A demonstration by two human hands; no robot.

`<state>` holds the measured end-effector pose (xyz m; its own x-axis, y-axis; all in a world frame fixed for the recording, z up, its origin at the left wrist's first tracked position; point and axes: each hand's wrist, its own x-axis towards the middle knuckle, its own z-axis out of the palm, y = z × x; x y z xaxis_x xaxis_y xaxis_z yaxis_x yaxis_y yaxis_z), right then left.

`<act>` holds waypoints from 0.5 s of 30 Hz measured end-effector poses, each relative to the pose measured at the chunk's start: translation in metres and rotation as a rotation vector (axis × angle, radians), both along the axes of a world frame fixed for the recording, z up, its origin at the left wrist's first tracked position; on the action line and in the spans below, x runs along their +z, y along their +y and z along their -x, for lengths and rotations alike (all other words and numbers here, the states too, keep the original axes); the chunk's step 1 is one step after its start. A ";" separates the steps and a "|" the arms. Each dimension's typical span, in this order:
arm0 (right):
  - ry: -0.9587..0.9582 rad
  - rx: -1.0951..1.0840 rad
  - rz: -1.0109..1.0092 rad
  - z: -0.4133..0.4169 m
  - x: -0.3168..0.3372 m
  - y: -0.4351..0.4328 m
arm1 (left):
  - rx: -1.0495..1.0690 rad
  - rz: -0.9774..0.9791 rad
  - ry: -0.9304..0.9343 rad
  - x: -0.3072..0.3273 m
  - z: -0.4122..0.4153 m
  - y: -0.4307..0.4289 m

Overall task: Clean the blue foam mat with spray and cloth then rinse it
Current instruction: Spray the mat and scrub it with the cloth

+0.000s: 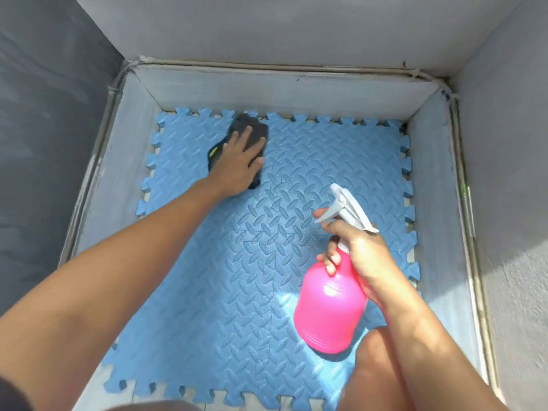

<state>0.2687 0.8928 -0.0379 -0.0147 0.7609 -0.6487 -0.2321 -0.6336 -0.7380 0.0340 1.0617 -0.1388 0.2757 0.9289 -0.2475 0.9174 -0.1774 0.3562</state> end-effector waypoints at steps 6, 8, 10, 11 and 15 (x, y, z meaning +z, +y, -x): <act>-0.050 0.044 -0.092 -0.037 0.014 0.006 | -0.788 0.006 0.037 0.001 -0.171 -0.030; -0.096 -0.001 -0.098 -0.051 0.015 0.009 | -0.699 -0.058 0.004 -0.006 -0.169 -0.020; -0.111 -0.073 -0.090 -0.060 0.014 0.011 | -0.440 -0.089 -0.022 -0.013 -0.146 -0.004; -0.111 -0.104 -0.085 -0.062 0.013 0.012 | -0.295 -0.096 -0.018 -0.014 -0.130 0.005; -0.110 -0.100 -0.084 -0.062 0.010 0.013 | 0.096 -0.124 0.009 -0.016 -0.040 0.019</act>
<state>0.3305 0.9061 -0.0274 0.1315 0.8068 -0.5760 -0.2060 -0.5461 -0.8120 0.0745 1.0810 -0.1548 0.1828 0.9744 -0.1310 0.9352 -0.1312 0.3288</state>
